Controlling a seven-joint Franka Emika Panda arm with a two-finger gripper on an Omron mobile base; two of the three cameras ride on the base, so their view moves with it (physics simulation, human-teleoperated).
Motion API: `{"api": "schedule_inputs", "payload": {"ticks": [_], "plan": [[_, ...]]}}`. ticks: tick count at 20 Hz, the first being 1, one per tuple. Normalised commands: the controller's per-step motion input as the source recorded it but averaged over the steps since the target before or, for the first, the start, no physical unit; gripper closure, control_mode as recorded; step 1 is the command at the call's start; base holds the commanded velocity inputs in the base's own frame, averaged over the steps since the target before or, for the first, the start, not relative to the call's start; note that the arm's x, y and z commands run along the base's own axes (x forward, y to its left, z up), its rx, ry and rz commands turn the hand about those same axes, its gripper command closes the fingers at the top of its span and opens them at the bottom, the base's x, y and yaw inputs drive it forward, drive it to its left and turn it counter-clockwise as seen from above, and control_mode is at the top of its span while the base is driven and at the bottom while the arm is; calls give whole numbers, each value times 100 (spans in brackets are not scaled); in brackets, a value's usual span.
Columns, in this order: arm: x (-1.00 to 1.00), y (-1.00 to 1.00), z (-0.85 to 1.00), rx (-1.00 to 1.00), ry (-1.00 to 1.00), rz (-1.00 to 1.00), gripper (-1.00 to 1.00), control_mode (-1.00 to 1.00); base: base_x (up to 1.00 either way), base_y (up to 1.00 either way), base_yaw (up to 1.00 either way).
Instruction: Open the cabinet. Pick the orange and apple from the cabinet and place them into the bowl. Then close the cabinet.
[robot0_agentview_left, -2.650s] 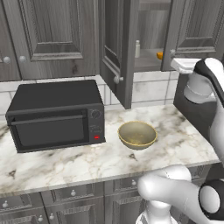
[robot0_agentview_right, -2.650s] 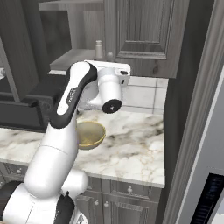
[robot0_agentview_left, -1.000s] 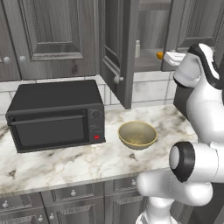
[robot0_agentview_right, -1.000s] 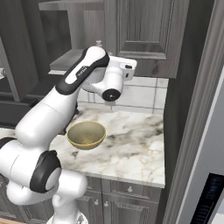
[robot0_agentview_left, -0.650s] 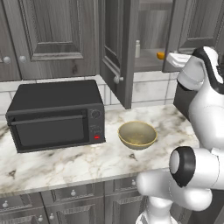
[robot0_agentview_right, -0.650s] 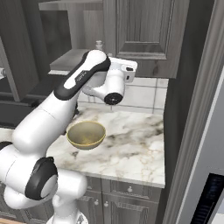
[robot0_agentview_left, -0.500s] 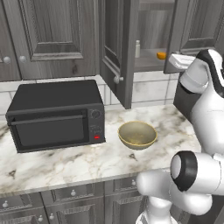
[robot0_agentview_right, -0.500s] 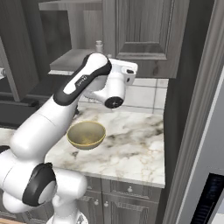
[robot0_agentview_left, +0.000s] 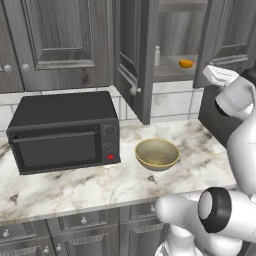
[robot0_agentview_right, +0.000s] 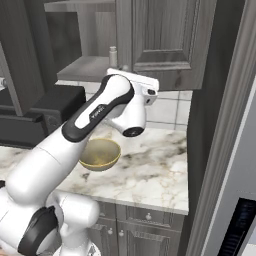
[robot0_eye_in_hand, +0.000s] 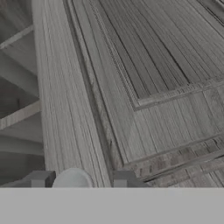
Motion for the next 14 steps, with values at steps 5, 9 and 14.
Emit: {"api": "schedule_inputs", "payload": {"ticks": [5,9,14], "plan": [[-48,-100,14,10,-7,9,100,-100,0,0,0],[-52,-100,15,10,-7,8,100,-100,0,0,0],[-57,-100,6,12,-8,7,100,-100,0,0,0]]}}
